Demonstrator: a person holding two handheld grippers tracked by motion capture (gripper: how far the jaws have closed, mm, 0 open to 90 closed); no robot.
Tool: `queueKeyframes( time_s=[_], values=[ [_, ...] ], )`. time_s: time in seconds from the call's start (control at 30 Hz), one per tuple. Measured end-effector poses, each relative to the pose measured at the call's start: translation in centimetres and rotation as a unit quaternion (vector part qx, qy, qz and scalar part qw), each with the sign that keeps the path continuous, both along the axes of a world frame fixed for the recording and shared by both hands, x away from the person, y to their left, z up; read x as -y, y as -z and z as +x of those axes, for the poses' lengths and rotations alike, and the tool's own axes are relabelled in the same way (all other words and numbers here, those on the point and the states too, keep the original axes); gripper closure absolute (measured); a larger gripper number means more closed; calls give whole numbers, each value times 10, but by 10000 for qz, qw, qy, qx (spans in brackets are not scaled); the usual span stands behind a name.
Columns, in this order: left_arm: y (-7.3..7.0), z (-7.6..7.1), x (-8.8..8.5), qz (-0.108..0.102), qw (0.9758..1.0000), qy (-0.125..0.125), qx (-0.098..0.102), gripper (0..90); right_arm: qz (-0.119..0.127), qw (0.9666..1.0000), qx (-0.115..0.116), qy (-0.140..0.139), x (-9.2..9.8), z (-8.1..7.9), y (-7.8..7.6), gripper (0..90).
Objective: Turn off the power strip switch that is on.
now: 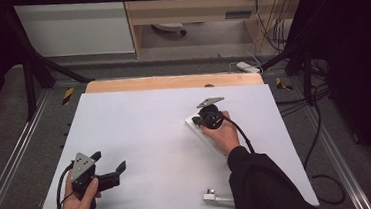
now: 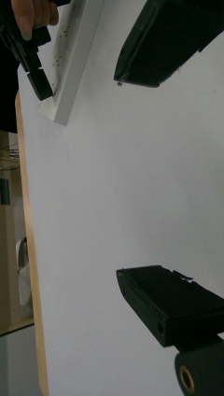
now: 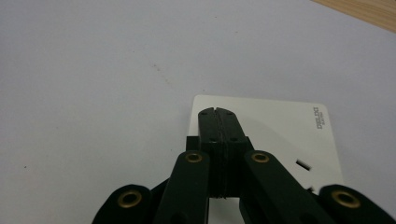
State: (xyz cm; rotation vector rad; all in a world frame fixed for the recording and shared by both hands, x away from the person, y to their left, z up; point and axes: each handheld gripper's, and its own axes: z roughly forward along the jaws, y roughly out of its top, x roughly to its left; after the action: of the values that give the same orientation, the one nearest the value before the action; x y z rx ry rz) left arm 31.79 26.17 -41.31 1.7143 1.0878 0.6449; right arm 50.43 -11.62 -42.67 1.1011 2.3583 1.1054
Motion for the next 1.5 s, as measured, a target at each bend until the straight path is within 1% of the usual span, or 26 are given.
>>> queueKeyframes(
  time_s=[0.23, 0.4, 0.9, 1.0, 1.07, 1.5],
  values=[
    [0, 0, 0, 2, 10000, 15, 0, 54, -8, 10000, -11, -30, -2, 0, 2, 900],
    [0, 0, 0, -5, 10000, 12, -9, 53, -62, 10000, 15, -73, -2, 1, 1, 900],
    [1, 0, 1, 12, 10000, 31, -31, 54, -76, 9999, -26, -75, -1, 1, 1, 900],
    [1, 0, 1, 24, 10000, 32, -34, 54, -92, 9999, -41, -62, -2, 2, 1, 900],
    [1, 0, 1, 25, 10000, 31, -37, 54, -146, 9999, -31, -85, -3, 2, 3, 900],
    [1, 0, -1, 24, 10000, 21, -38, 54, -120, 9999, 0, -50, -4, 2, 3, 900]
  ],
)
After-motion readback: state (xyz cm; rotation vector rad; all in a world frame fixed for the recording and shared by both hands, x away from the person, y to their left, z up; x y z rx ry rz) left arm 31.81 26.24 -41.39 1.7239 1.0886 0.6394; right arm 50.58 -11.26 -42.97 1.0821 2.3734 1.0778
